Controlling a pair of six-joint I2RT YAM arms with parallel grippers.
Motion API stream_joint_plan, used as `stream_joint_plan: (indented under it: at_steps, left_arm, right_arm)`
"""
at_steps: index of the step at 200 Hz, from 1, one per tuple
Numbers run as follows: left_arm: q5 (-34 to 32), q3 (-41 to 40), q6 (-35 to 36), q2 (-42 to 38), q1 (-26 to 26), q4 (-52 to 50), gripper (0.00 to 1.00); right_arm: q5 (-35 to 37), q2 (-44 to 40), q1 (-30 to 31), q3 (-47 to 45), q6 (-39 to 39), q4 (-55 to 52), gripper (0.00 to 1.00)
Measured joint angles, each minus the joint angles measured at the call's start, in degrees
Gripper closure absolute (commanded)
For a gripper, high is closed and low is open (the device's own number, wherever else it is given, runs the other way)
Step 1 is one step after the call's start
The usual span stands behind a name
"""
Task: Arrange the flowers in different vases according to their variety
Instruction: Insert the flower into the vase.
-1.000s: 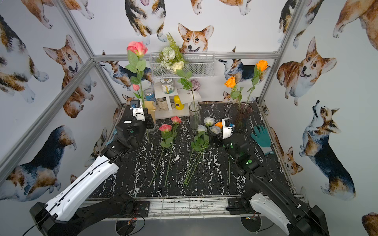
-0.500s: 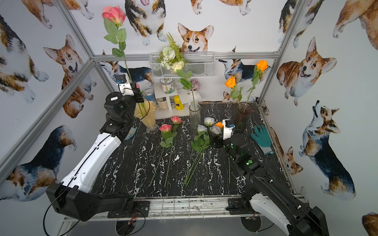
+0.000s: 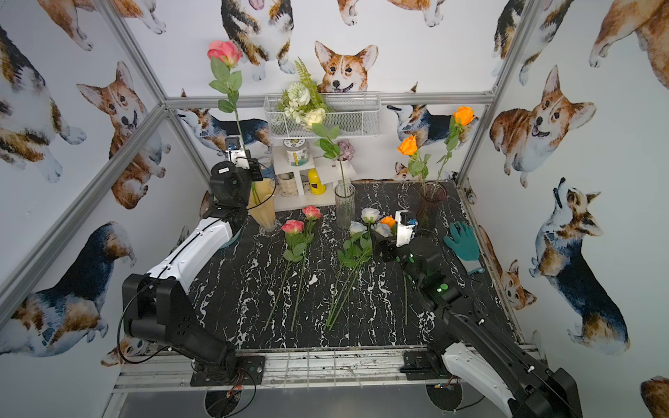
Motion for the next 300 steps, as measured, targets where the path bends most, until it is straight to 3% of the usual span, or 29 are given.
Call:
stream_joint_plan:
  at_steps: [2, 6, 11, 24, 31, 40, 202, 300]
  left_arm:
    - [0.0, -0.1, 0.0, 0.1, 0.0, 0.1, 0.99]
    - [0.1, -0.3, 0.0, 0.2, 0.0, 0.3, 0.87]
    - [0.2, -0.6, -0.2, 0.3, 0.0, 0.4, 0.65]
    - [0.2, -0.9, -0.5, 0.5, 0.0, 0.5, 0.23]
    - [0.2, -1.0, -0.7, 0.5, 0.1, 0.6, 0.10]
    - [0.2, -1.0, -1.2, 0.5, 0.1, 0.6, 0.01]
    - [-0.7, -10.3, -4.7, -10.2, -2.3, -9.2, 0.00]
    - [-0.2, -20.5, -8.0, -21.7, -11.5, -22.3, 0.00]
  right_arm:
    - [0.0, 0.0, 0.0, 0.0, 0.0, -0.1, 0.06]
    - [0.1, -0.1, 0.0, 0.0, 0.0, -0.2, 0.06]
    - [0.3, -0.1, 0.0, 0.0, 0.0, -0.3, 0.06]
    - [0.3, -0.1, 0.0, 0.0, 0.0, -0.3, 0.06]
    - [0.4, -0.1, 0.0, -0.1, 0.0, -0.3, 0.06]
    - [0.4, -0.1, 0.0, -0.2, 0.0, -0.3, 0.06]
    - [-0.9, 1.5, -1.6, -0.7, 0.3, -3.2, 0.06]
    - [-9.7, 8.3, -10.9, 0.0, 2.2, -15.8, 0.07]
